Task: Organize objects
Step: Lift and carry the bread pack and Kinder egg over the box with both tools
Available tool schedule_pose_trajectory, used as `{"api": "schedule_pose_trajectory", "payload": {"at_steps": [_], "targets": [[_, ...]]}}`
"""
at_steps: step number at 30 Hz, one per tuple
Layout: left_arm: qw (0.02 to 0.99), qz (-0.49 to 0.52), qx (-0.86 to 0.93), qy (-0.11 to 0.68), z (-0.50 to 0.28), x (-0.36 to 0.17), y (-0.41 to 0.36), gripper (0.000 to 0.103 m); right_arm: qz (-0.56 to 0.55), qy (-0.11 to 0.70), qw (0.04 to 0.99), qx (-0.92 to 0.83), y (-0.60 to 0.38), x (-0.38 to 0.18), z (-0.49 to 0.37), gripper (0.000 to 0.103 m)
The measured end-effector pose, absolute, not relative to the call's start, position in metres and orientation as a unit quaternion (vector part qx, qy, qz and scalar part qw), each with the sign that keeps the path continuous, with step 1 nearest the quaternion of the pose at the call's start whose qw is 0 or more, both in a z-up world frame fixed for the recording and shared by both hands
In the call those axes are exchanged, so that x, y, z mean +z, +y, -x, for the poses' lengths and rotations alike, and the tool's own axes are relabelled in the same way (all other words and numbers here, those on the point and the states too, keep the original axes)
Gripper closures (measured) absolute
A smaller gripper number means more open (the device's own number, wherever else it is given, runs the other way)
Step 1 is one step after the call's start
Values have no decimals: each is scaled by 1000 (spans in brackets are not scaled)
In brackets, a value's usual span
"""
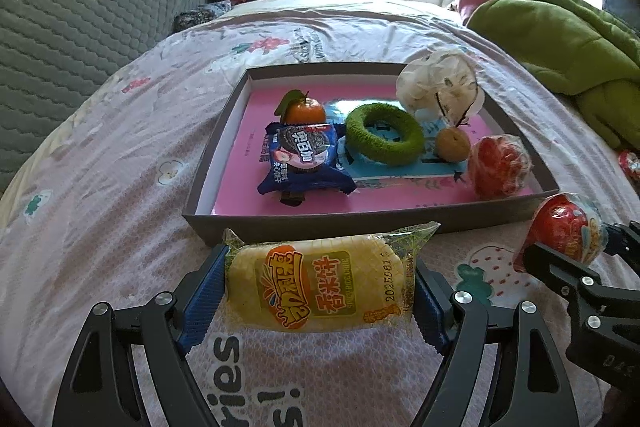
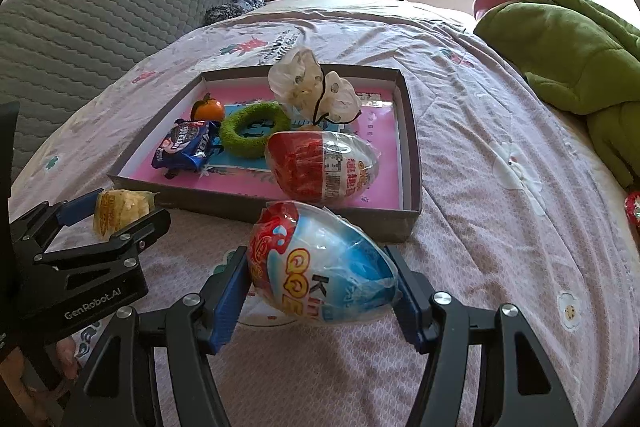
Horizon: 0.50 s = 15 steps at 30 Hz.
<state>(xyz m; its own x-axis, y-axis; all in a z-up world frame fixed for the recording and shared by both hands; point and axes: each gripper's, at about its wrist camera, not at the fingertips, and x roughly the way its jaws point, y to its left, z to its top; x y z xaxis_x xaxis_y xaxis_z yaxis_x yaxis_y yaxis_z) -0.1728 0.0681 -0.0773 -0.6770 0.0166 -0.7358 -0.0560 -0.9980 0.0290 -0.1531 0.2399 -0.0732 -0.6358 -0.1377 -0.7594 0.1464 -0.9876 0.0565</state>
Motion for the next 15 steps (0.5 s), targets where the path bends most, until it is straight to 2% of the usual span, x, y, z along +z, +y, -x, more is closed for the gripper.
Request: {"api": "schedule_pose_trajectory", "payload": {"at_steps": [15], "targets": [[27,383,923,16,147,-53,60,20,-403,11,89,-911,232,-51,130,38]]}}
